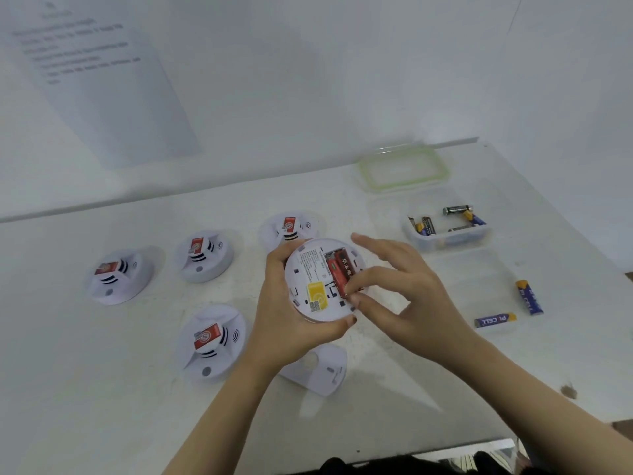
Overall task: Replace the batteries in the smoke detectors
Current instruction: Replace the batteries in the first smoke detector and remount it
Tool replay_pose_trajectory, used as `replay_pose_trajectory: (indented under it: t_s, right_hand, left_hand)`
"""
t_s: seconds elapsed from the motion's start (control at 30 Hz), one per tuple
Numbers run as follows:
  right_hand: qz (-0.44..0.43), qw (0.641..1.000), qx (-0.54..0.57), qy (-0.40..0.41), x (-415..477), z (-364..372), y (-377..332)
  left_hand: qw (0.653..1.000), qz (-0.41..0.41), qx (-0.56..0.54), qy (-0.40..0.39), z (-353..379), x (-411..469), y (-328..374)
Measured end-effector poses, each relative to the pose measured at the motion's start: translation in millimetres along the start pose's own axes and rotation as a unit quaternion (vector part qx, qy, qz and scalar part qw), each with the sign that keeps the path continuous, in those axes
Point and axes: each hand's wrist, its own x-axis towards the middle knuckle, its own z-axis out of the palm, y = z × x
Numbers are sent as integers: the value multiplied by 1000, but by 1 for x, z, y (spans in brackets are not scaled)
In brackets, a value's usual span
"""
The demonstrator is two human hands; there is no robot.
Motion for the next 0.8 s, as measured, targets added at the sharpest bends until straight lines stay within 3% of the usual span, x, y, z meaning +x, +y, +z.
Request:
replay_pose_trajectory:
  t_s: [0.13, 0.23, 0.3, 0.8]
  right_hand:
    - [90, 986, 138, -21, 2, 8, -6]
    - [178, 918, 345, -83, 5, 12, -7]
    - [212, 883, 407, -101, 7, 13, -8]
    - [264, 868, 417, -59, 14, 30, -14]
  left_hand:
    - [1000, 5, 6, -3, -9, -2, -1]
    - [1000, 4, 10, -9, -14, -2, -1]
    - [1000, 2, 19, -11, -18, -3, -1]
    - [999, -22, 28, -23, -32, -9, -12]
